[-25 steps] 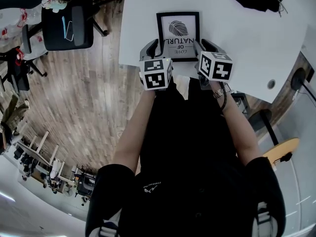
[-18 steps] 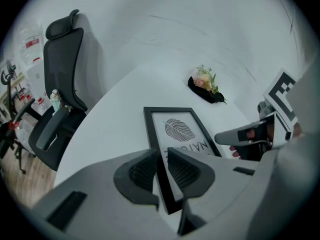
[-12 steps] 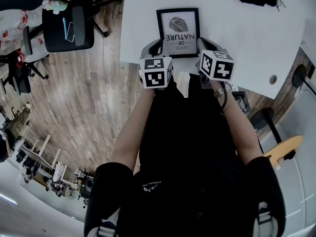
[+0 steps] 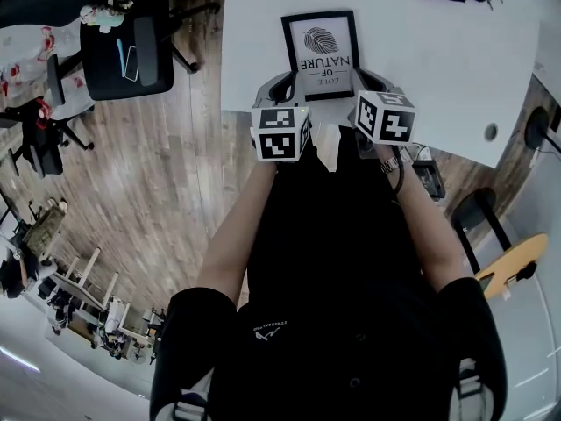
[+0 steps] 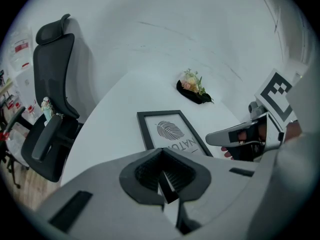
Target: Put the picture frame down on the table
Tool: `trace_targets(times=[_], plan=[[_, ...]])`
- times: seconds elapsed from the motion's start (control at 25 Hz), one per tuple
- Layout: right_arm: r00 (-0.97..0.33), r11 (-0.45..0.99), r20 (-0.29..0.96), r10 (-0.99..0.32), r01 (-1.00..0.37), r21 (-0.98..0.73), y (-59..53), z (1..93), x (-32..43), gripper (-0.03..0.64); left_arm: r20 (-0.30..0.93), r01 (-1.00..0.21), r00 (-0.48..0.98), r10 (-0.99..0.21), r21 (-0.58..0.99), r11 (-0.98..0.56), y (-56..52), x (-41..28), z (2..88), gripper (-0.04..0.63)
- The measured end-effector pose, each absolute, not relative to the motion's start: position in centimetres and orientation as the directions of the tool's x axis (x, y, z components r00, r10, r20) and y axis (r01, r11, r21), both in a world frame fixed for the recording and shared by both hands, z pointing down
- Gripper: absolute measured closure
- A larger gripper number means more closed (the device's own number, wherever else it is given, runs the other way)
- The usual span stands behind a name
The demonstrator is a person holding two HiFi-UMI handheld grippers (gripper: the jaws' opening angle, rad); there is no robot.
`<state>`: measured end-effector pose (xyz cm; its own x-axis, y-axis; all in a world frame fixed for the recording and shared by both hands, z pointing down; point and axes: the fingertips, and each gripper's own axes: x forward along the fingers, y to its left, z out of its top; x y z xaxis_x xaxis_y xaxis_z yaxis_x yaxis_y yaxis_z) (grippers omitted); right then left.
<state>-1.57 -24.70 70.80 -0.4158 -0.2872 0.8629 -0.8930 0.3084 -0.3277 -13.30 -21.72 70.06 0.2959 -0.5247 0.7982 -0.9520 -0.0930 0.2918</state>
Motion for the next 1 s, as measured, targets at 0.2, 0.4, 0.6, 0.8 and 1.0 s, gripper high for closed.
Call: trace_targets(times=[0.2, 0.4, 0.6, 0.8, 1.0], plan=[[-0.417, 0.313, 0.848, -0.328, -0.895, -0.319, -24.3, 69.7, -2.1, 0.618, 0.771, -0.946, 0.319, -0.551, 0.294, -0.136, -22.0, -13.4, 68.4, 0.589], [-0.419, 0.313, 0.826, -0.377, -0.897, -0.312, -24.0, 68.0, -2.4, 0.618, 0.74, -0.938, 0.346, -0.577, 0.294, -0.186, -22.1, -13.5, 66.6, 0.589], [-0.428, 0.308, 0.793, -0.434, -0.897, -0.316, -23.2, 66.0, -2.8, 0.618, 0.708, -0.927, 0.374, -0.599, 0.284, -0.244, -21.9, -13.5, 64.5, 0.589], [-0.428, 0.302, 0.768, -0.476, -0.9, -0.314, -22.1, 63.7, -3.0, 0.618, 0.67, -0.915, 0.402, -0.624, 0.271, -0.298, -21.7, -13.1, 62.2, 0.589], [-0.424, 0.312, 0.732, -0.533, -0.903, -0.295, -22.0, 60.6, -2.6, 0.618, 0.627, -0.898, 0.44, -0.643, 0.296, -0.325, -21.0, -12.4, 59.6, 0.589]])
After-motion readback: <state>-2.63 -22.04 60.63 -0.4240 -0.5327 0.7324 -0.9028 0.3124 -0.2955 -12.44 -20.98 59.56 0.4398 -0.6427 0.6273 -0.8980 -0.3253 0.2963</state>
